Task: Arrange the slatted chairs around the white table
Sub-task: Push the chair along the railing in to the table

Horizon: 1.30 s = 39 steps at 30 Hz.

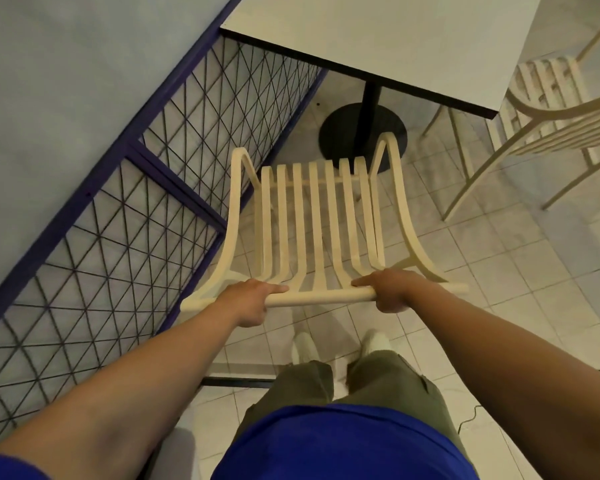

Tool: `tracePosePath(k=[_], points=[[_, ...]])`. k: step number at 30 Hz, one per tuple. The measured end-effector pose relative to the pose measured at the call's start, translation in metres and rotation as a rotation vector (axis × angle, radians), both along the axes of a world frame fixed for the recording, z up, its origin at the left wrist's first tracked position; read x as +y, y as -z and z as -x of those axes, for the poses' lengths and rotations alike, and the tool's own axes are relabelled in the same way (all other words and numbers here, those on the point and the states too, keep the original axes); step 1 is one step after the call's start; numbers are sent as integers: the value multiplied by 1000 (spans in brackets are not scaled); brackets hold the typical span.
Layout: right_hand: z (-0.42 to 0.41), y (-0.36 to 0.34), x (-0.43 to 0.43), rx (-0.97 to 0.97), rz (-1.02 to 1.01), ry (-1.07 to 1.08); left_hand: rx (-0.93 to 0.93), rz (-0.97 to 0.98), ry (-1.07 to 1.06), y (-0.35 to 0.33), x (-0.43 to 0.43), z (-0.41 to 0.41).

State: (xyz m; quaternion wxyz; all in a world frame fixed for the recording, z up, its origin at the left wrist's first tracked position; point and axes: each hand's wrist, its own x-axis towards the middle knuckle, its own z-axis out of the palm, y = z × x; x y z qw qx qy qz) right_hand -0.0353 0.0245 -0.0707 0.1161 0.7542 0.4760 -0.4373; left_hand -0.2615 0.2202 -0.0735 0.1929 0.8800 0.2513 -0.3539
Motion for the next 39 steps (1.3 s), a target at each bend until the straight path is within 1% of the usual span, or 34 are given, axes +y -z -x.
tracePosePath(k=[3, 6, 11, 19, 30, 39], points=[[-7, -3, -1, 70, -2, -18, 1, 11, -22, 0, 0, 2], [-13, -8, -2, 116, 22, -82, 11, -7, -24, -3, 0, 3], [-21, -6, -4, 98, 39, -145, 17, -52, -5, -7, -4, -1], [-15, -3, 4, 95, 51, -65, -14, -33, 41, -3, 13, 1], [24, 6, 49, 167, 7, 94, 13, 6, 179, -5, 108, 3], [52, 8, 97, 206, -31, 173, 39, -56, 256, -15, 170, 0]])
